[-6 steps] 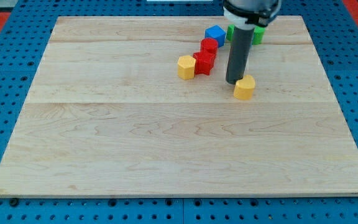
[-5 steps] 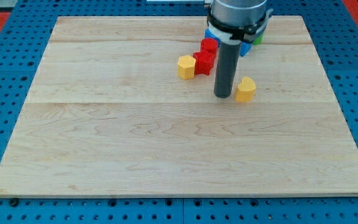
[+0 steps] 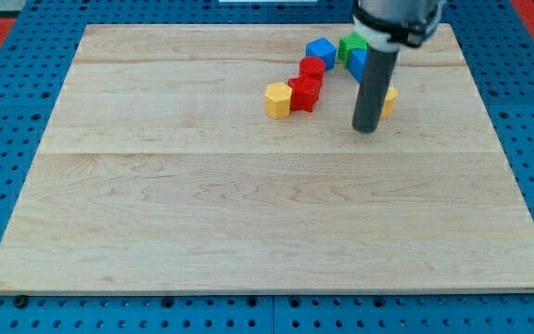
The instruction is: Place the yellow heart at the left bottom side of the blue triangle
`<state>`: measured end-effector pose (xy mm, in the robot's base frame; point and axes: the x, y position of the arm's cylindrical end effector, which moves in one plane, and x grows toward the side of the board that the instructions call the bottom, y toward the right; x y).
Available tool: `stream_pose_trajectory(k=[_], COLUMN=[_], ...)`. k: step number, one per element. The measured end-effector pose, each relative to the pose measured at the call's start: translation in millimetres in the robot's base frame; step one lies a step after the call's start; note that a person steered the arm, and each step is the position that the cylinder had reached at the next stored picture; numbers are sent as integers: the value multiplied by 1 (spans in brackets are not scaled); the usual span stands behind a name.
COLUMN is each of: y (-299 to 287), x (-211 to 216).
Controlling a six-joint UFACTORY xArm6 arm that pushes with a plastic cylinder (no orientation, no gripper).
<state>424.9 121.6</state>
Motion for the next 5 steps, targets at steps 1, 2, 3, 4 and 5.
stream_pose_trajectory(k=[1, 2, 3, 4, 5], y=[49, 18, -35, -30, -42], x=[-32, -58, -63, -52, 17])
